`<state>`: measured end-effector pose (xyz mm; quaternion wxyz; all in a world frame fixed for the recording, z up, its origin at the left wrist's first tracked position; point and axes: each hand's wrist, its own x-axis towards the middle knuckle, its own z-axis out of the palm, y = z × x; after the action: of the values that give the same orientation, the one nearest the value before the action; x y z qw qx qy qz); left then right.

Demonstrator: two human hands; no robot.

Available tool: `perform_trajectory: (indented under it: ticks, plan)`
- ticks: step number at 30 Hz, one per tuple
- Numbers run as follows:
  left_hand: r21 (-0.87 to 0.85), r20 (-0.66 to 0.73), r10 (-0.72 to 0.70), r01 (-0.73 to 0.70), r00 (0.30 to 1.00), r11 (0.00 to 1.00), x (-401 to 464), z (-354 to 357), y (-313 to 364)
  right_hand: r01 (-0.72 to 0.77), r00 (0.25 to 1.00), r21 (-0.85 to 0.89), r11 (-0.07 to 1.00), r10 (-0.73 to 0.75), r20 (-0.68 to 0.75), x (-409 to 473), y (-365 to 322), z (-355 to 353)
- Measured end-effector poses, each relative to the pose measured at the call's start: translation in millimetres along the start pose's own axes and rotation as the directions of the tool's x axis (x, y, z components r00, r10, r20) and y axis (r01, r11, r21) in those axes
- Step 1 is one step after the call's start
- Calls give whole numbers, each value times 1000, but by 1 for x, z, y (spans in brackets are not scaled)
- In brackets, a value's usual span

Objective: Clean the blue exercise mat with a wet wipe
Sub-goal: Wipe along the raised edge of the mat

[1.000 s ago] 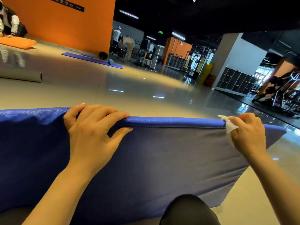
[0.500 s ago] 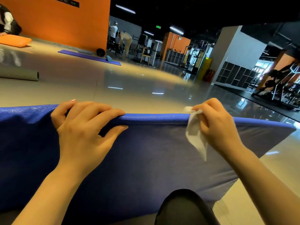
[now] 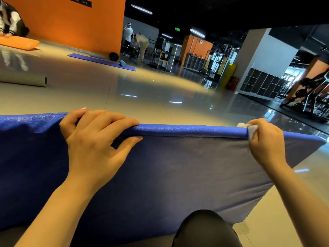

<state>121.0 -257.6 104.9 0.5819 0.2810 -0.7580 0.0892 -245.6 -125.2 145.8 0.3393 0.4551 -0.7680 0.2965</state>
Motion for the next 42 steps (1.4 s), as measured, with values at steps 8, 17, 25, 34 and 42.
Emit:
perform_trajectory:
  ticks: [8,17,25,34,42]
  plan:
    - [-37,-6,24,-24,1000,999,-2,5,-12,388,921,256,886,-362,-144,-32,-94,4]
    - [-16,-55,30,-31,998,999,0,5,-4,68,997,-76,995,-72,-42,-3,9,-9]
    - [-32,-23,35,-36,999,999,0,6,-11,-100,995,96,990,99,14,-1,10,-2]
    - [48,-31,-16,17,999,999,-3,7,0,87,996,339,937,-72,-57,-22,-58,6]
    - [20,18,-49,48,999,999,-1,0,5,201,979,286,937,-182,-89,-15,-66,8]
